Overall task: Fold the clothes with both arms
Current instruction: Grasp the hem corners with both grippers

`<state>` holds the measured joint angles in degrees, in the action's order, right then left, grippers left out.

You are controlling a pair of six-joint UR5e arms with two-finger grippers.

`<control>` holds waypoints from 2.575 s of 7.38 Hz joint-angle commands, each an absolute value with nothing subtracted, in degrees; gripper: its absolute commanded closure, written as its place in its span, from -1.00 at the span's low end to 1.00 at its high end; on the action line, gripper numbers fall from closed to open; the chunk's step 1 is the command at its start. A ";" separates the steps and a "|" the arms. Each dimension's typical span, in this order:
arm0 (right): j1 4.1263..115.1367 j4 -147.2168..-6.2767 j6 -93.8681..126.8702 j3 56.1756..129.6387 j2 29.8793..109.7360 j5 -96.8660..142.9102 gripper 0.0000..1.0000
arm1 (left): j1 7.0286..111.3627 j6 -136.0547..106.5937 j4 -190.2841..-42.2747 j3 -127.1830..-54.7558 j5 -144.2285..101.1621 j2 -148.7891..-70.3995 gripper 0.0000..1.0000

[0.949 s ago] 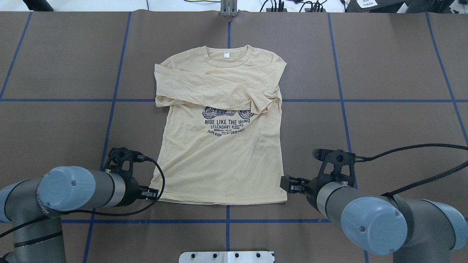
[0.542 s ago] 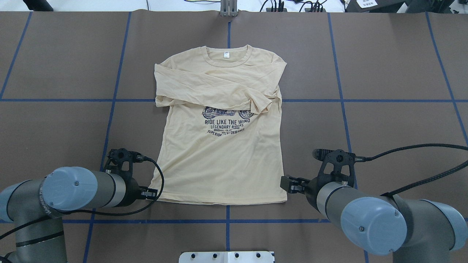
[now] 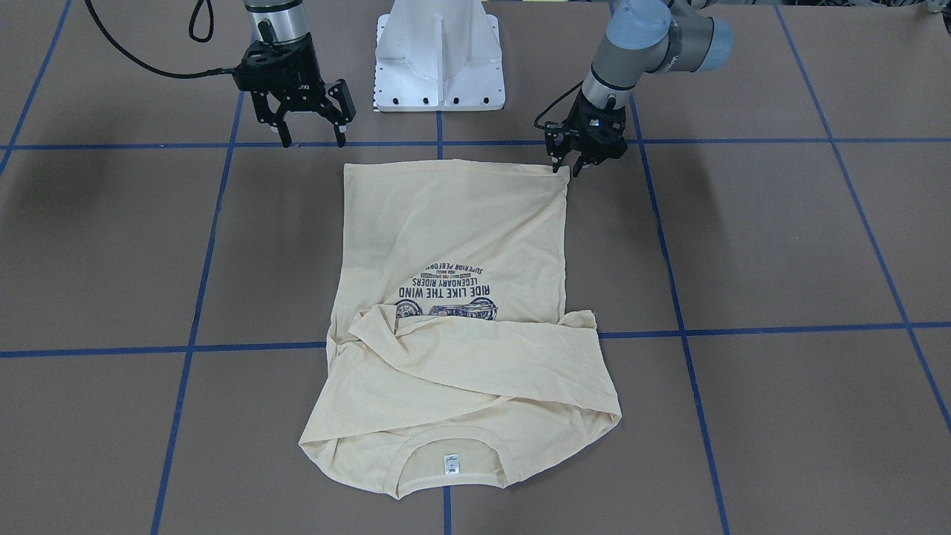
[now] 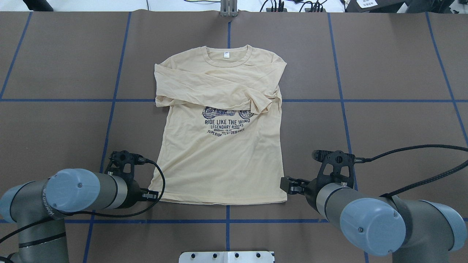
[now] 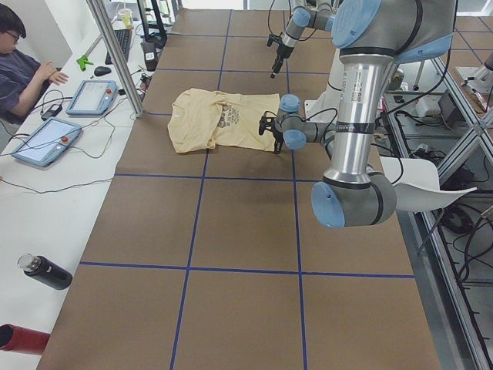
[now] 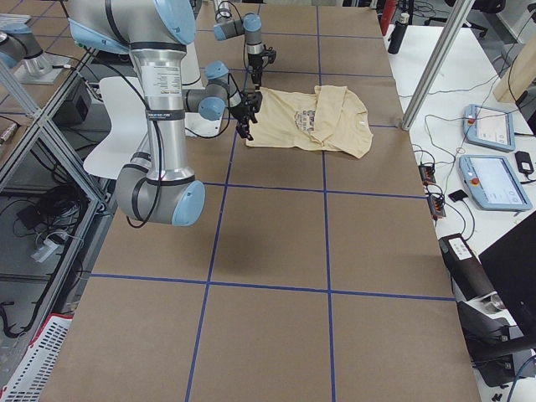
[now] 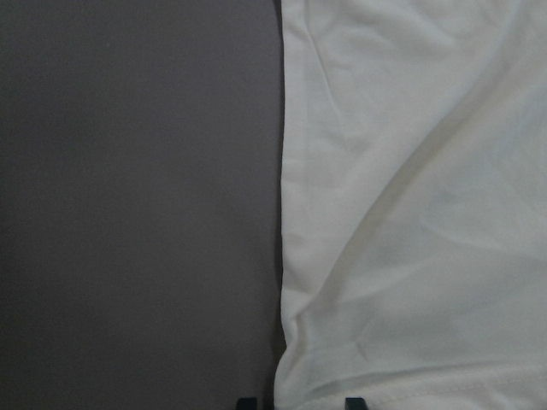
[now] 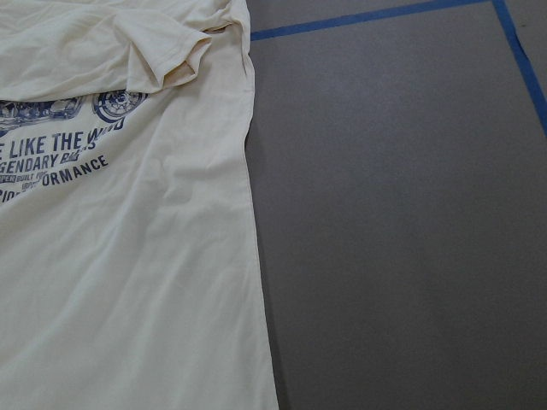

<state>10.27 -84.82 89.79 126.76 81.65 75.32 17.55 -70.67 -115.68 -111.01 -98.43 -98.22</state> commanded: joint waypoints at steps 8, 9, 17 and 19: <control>9.15 -80.72 92.45 122.36 81.56 75.15 -0.99 | 16.61 -72.25 -115.66 -111.62 -98.26 -98.79 1.00; 7.23 -78.42 92.90 120.69 81.39 71.84 -0.96 | 16.70 -72.33 -115.66 -111.71 -98.35 -98.70 1.00; 2.64 -78.57 97.82 112.85 77.26 65.04 0.12 | 16.70 -72.33 -115.66 -111.88 -98.26 -98.70 1.00; 2.72 -78.66 97.82 112.85 77.26 64.78 0.43 | 16.70 -72.33 -115.66 -111.88 -98.26 -98.70 1.00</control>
